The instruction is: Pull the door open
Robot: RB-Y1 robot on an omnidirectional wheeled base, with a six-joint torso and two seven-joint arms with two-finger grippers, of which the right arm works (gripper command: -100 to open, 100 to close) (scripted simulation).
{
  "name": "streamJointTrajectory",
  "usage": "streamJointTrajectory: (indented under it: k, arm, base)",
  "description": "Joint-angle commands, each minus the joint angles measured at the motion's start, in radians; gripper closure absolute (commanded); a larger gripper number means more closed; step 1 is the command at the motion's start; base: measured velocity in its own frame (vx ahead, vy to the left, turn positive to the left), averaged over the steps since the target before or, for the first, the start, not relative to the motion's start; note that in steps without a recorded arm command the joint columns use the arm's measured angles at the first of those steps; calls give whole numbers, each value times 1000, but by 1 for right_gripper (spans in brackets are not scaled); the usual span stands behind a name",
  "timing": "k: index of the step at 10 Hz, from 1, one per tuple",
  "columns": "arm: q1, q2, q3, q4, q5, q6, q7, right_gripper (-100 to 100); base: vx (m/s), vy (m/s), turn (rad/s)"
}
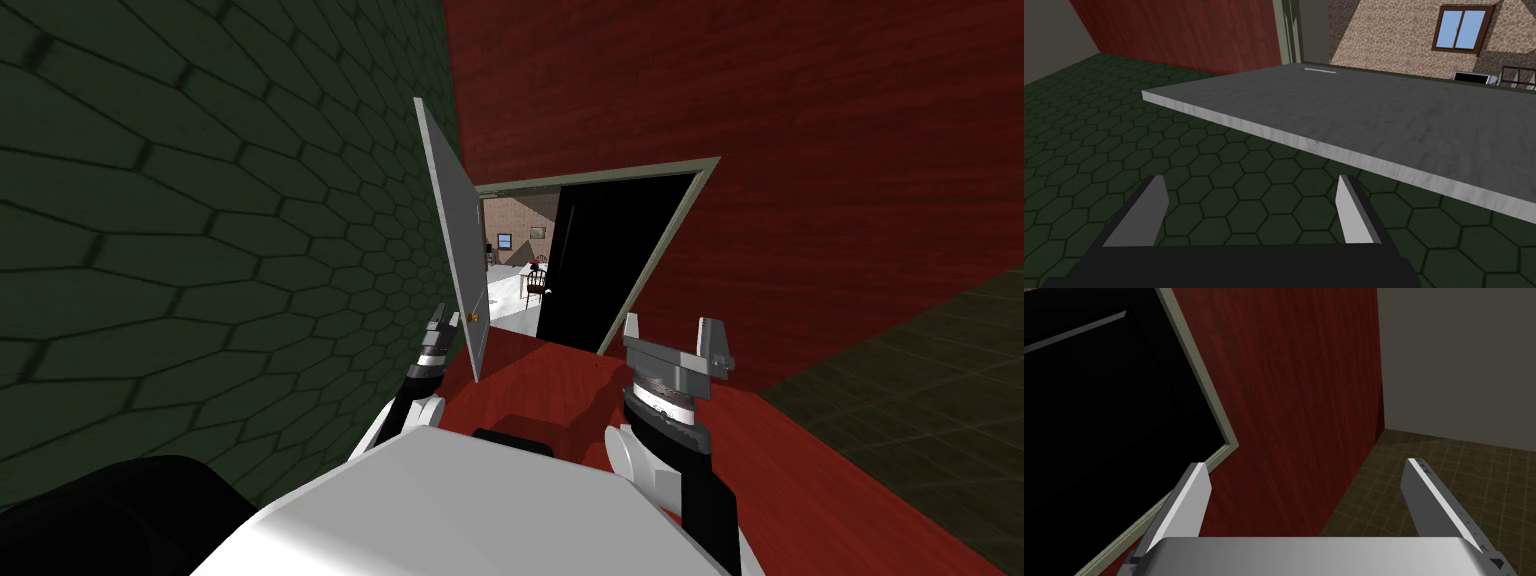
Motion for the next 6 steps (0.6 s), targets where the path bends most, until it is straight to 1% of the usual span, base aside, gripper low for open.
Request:
streamJointTrajectory:
  k: [1,3,4,6]
  arm:
    - [-12,-11,10,35,-16,-5,-25,-100]
    - [-27,-23,21,78,-35,-10,-56,-100]
    - [-37,-30,29,107,-48,-14,-77,-100]
    - [-47,-37,37,138,-62,-18,-99,-100]
  base:
    - [115,-5,-2]
    - [181,1,3]
    - [192,-7,5]
    - [151,-18,2]
